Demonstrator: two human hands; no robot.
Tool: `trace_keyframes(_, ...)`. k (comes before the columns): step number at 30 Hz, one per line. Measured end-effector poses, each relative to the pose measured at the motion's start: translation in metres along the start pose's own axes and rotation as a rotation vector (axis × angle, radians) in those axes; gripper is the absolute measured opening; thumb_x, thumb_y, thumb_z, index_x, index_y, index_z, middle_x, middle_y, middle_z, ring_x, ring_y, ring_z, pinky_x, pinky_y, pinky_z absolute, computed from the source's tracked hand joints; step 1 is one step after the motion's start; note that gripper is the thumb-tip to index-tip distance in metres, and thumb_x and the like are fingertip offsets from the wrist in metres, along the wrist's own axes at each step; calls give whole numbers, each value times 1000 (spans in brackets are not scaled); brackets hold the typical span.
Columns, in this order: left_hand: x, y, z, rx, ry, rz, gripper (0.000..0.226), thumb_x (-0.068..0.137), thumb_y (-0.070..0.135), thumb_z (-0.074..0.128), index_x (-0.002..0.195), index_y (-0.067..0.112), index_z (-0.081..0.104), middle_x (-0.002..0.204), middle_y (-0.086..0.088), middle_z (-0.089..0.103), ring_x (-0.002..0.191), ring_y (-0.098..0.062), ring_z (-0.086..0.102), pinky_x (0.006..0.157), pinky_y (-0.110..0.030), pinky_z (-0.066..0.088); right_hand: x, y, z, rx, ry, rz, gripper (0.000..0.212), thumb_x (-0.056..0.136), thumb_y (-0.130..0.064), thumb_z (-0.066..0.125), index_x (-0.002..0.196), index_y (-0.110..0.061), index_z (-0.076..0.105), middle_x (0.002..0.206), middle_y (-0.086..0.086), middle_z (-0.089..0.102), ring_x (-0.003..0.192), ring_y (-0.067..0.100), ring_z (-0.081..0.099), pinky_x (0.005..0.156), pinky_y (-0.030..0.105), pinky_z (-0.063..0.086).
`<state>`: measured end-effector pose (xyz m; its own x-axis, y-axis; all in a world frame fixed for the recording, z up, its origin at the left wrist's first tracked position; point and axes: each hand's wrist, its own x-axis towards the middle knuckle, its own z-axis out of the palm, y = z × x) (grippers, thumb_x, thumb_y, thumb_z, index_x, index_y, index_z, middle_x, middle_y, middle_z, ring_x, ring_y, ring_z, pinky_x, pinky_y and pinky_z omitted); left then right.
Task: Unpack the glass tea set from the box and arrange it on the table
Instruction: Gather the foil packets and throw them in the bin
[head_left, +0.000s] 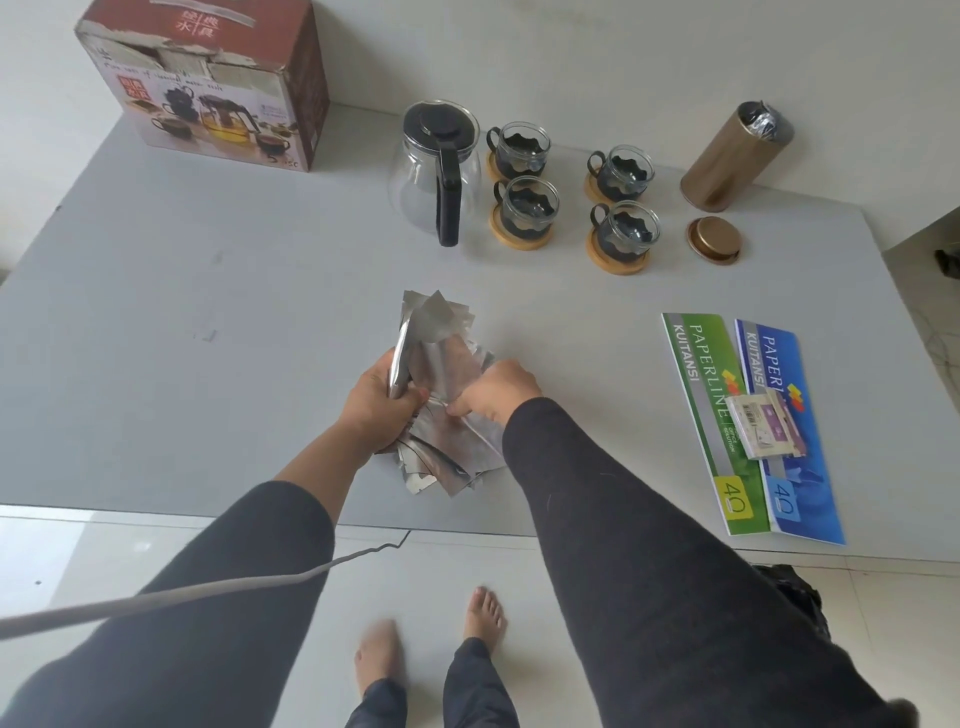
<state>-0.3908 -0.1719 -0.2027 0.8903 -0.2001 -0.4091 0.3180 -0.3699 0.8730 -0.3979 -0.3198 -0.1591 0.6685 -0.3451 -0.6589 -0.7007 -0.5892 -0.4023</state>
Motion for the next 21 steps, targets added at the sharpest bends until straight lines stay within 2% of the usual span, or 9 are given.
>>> trace_keyframes(4,-1,2,-2,-30,-37,-15,29,88,9,58,83,37,53,81,1,60,85,-23,59,83,-42,52,-4,3,-1,53,-28,7,59,74,-20,79,124,-4,52,123,10,60,113,27,59,87,29,46)
trace_keyframes(6,-2,4,-2,-51,-64,-26,32,89,8,59,84,39,54,81,5,60,85,-22,60,79,-39,53,-5,6,-1,79,-44,-8,61,75,-19,78,126,-2,50,124,11,59,114,27,57,87,28,44)
trace_keyframes(8,-4,6,-3,-40,-86,-31,31,90,9,59,84,39,54,79,6,60,79,-19,59,64,-31,53,-8,9,0,97,-41,-26,63,76,-18,77,129,0,46,127,11,55,116,27,54,85,27,42)
trace_keyframes(10,-7,11,-5,2,-102,-35,26,90,12,59,89,37,53,78,7,58,70,-15,57,46,-21,46,-12,12,0,129,-32,-40,67,76,-18,76,132,0,44,131,12,53,119,28,52,85,27,41)
trace_keyframes(13,-10,25,-9,43,-124,-24,21,90,14,60,101,30,51,75,5,56,62,-12,54,32,-15,38,-18,14,-7,170,-6,-68,62,76,-19,76,129,-2,47,122,10,55,116,28,54,86,28,41)
trace_keyframes(15,-10,40,-9,58,-130,1,20,90,15,61,102,28,50,73,4,54,59,-13,52,30,-14,36,-22,14,-17,215,22,-86,61,75,-19,77,126,-3,49,117,8,56,115,27,54,89,30,42)
trace_keyframes(18,-12,64,-6,102,-151,52,20,89,19,62,101,29,50,74,1,55,57,-16,53,31,-17,38,-31,16,-36,262,67,-105,71,76,-19,77,135,-2,42,134,11,52,122,29,50,99,33,41)
trace_keyframes(21,-17,87,6,144,-189,117,19,88,21,64,91,34,51,79,0,57,62,-20,56,37,-22,44,-46,25,-59,297,123,-114,75,76,-20,77,138,0,39,140,13,47,126,30,47,103,34,40)
